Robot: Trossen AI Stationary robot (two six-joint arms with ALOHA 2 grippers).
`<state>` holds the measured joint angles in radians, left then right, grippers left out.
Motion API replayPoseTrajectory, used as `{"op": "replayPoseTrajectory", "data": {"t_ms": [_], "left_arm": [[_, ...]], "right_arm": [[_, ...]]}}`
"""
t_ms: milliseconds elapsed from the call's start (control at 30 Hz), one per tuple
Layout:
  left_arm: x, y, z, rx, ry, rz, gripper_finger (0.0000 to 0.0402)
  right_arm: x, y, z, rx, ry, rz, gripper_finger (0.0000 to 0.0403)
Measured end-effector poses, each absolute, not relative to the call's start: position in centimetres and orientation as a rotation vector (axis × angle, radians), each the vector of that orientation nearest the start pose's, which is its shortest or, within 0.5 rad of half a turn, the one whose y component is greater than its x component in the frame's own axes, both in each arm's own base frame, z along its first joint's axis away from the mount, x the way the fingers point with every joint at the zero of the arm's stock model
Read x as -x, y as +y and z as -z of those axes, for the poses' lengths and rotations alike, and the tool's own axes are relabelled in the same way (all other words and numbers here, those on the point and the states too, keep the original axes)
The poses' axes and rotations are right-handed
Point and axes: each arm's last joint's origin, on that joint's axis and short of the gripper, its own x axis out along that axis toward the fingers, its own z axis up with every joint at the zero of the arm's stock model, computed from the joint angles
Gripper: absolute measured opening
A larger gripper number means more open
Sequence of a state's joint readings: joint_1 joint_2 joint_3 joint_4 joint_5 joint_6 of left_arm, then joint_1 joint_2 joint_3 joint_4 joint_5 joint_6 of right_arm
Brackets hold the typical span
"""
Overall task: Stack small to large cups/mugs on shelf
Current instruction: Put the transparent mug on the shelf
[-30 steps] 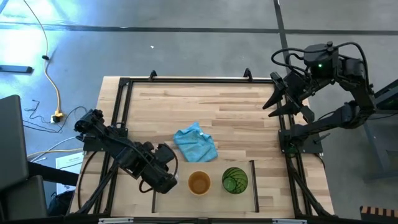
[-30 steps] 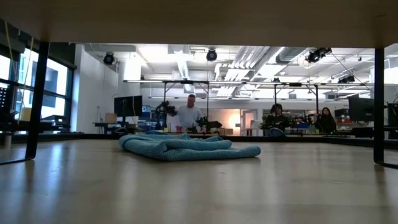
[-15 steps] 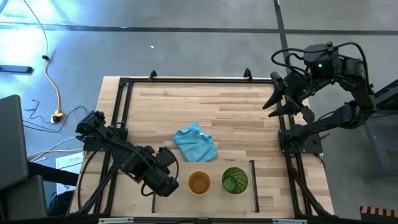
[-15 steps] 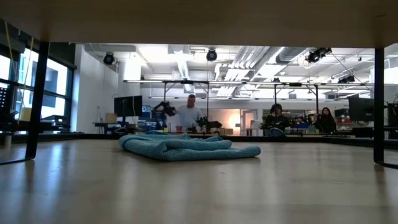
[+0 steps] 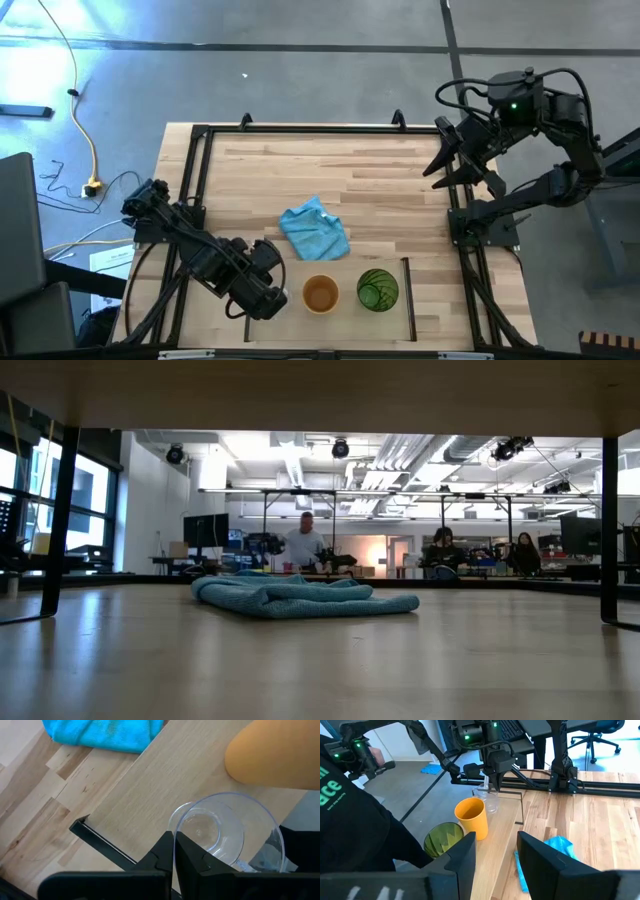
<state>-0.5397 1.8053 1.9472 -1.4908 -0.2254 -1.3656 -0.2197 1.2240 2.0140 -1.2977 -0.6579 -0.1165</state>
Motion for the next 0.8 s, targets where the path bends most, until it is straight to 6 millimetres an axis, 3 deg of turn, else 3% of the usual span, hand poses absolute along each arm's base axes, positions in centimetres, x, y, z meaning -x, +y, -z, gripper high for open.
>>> {"op": "replayPoseTrajectory", "data": {"t_ms": [800], "left_arm": [[-29.04,-17.58,-35.13,0.636,1.166,-0.658,0.0000]], "right_arm": [[-13.98,-1.31,-52.40,-0.108,0.438,-0.454,0.0135]]}}
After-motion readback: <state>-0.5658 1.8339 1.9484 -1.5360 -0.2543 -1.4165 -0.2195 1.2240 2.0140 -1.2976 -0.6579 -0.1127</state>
